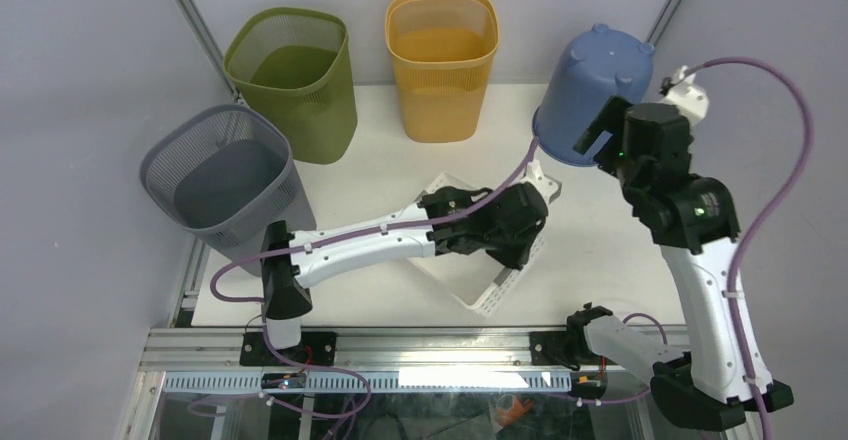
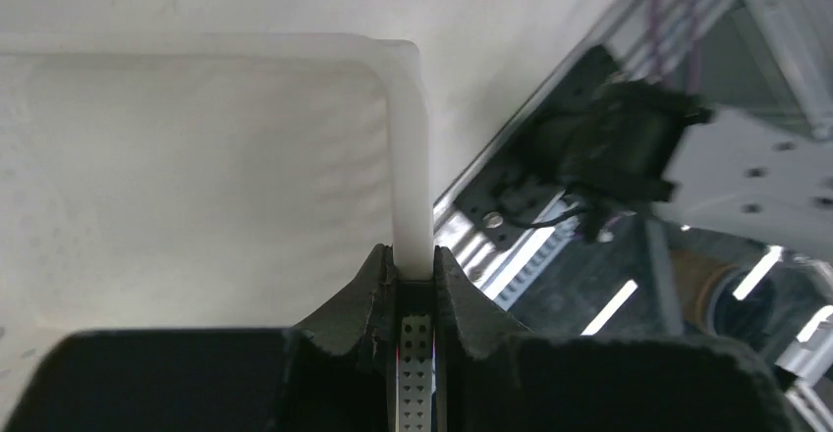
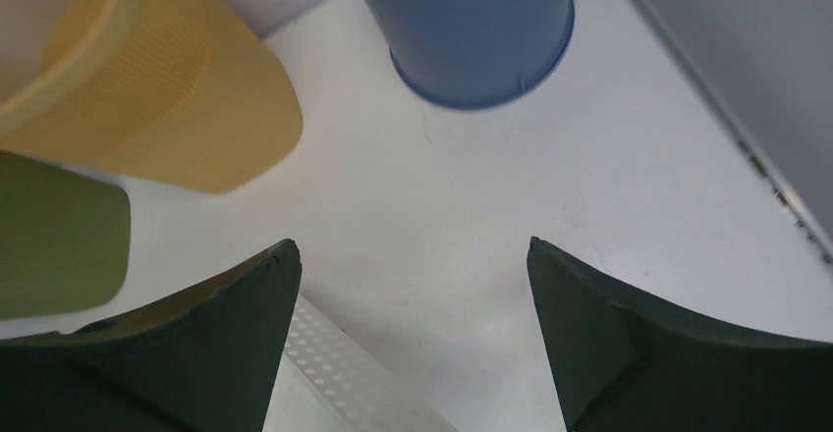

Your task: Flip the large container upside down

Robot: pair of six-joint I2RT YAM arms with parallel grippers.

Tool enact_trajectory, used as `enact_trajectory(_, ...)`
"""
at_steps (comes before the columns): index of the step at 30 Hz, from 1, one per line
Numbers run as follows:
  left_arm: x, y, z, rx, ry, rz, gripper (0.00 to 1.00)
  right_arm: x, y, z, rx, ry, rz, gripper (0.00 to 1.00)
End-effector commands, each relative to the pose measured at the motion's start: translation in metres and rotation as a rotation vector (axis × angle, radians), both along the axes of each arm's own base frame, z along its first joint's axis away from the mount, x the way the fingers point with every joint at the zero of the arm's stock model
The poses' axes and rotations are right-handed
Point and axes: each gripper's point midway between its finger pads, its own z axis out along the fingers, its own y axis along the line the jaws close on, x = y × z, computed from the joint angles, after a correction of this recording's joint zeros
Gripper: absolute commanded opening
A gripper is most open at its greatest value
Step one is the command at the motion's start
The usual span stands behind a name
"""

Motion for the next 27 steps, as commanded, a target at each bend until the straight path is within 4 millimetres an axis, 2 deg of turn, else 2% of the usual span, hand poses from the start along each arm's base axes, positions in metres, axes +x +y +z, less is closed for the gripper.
enact_trajectory(1, 0.003, -0.019, 0.106, -0.298, 0.037, -0.145, 0.00, -0.023, -0.043, 0.077, -0.121, -0.169, -0.117, 0.90)
enact_trajectory(3, 0.009, -0.024, 0.138, -0.432, 0.104, -0.183, 0.00, -0.034, -0.052, 0.102, -0.134, -0.229, -0.143, 0.90)
enact_trajectory(5, 0.017, -0.026, 0.168, -0.572, 0.164, -0.216, 0.00, -0.042, -0.058, 0.121, -0.139, -0.274, -0.157, 0.90)
enact_trajectory(6, 0.020, -0.026, 0.177, -0.630, 0.195, -0.234, 0.00, -0.045, -0.060, 0.124, -0.144, -0.281, -0.162, 0.90)
enact_trajectory(8, 0.024, -0.025, 0.203, -0.757, 0.246, -0.276, 0.00, -0.047, -0.062, 0.124, -0.152, -0.275, -0.166, 0.90)
enact_trajectory(13, 0.013, -0.022, 0.241, -0.990, 0.411, -0.398, 0.00, -0.045, -0.060, 0.110, -0.156, -0.237, -0.160, 0.90)
enact_trajectory(15, 0.011, -0.018, 0.246, -1.063, 0.494, -0.427, 0.00, -0.044, -0.059, 0.106, -0.154, -0.231, -0.156, 0.90)
enact_trajectory(18, 0.011, -0.016, 0.240, -1.131, 0.591, -0.438, 0.00, -0.041, -0.057, 0.101, -0.154, -0.221, -0.148, 0.90)
enact_trajectory(27, 0.036, -0.005, 0.185, -1.172, 0.710, -0.350, 0.00, -0.032, -0.050, 0.088, -0.163, -0.187, -0.118, 0.90)
